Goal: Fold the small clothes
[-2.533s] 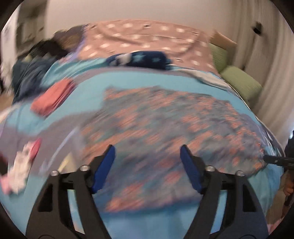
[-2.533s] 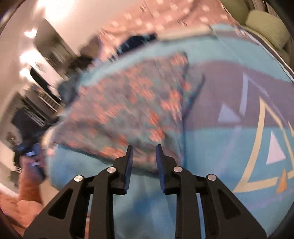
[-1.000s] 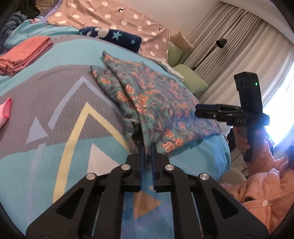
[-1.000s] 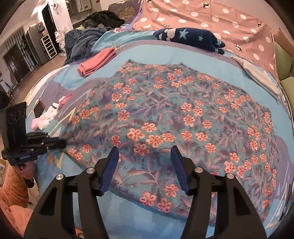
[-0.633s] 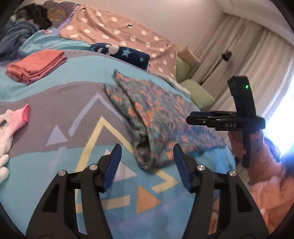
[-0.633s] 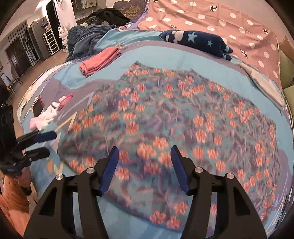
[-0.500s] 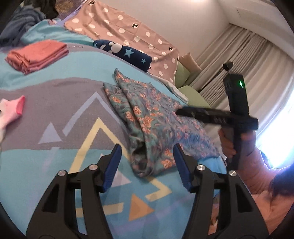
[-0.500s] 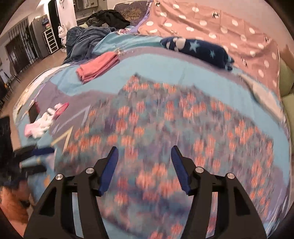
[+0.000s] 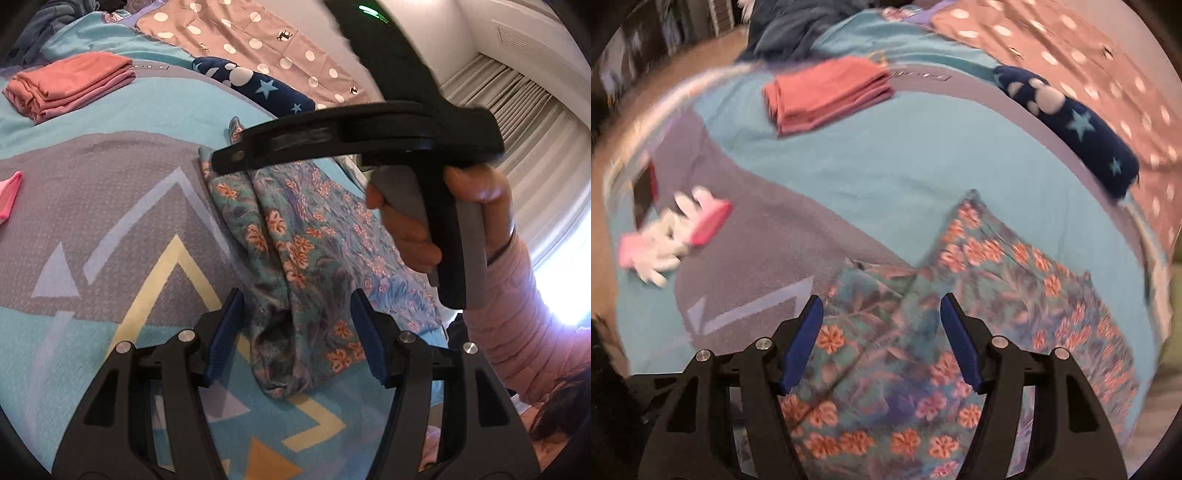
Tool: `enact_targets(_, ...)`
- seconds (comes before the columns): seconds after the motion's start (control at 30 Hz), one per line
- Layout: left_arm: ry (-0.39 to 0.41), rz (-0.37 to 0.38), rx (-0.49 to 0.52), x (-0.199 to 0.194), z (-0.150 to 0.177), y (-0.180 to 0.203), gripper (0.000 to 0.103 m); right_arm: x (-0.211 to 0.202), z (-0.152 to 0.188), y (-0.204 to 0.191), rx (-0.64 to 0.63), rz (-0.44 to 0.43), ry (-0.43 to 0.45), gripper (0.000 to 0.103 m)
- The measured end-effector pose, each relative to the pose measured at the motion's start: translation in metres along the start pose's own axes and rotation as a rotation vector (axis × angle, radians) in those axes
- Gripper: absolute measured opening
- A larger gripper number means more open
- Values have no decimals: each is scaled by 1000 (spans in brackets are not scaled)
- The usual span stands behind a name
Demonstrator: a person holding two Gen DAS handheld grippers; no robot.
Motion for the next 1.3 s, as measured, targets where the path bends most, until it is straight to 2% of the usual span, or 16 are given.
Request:
enact_targets(0.03, -2, -4, 5, 1, 1, 0, 60, 6, 0, -2, -13, 25, -22, 65)
enact_targets(0.1, -10, -12, 14, 3, 2, 2, 58, 17, -1, -4, -6, 28, -36, 30)
enact_targets(0.13, -18, -14, 19, 4, 3, 3, 52, 18, -6, -1, 31, 23, -17, 1)
enact_targets(0.17, -42, -4, 15, 6, 6, 3, 28, 16, -11, 4, 67, 17, 5, 1)
enact_targets(0.2, -62, -1, 2, 6, 10, 3, 15, 15, -15, 6, 102, -5, 13, 1)
enact_targets(0.23, -72, -4, -16, 7, 12, 0, 11, 10, -19, 13, 156, -33, 35, 1)
enact_targets(0.5, -35, -11, -21, -19, 30, -6, 8, 7, -23, 14, 120, -218, 118, 6)
enact_targets(0.57, -21, 0, -40, -26, 33, -8, 12, -10, -17, 28, 176, -247, 152, 37)
enact_targets(0.6, -19, 8, -50, -29, 34, -11, 14, -21, -13, 34, 191, -236, 184, 41)
enact_targets(0.7, -5, 12, -58, -35, 32, -12, 25, -61, 13, 50, 138, -155, 285, 42)
enact_targets(0.77, 16, 6, -45, -38, 25, -8, 46, -80, 40, 47, 75, -130, 303, 43)
enact_targets(0.8, 24, 5, -37, -40, 22, -6, 49, -88, 59, 40, 37, -125, 304, 44)
enact_targets(1.0, 8, 9, -33, -22, -13, -12, 55, -90, 146, -16, -118, -192, 251, 52)
enact_targets(1.17, -11, -27, -55, 0, -40, -24, 56, -78, 169, -35, -154, -116, 249, 53)
enact_targets(1.23, -17, -21, -47, 4, -42, -22, 60, -75, 175, -40, -152, -105, 257, 63)
enact_targets(1.3, -22, -17, -44, 8, -41, -20, 62, -70, 181, -41, -155, -58, 269, 63)
Point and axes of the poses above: each gripper's, at about its wrist camera, not at the fingertips, and x roughly the way its jaws point, y to its right, z to its underside, the point moved 9 cm from there along x, roughly the way its jaws point
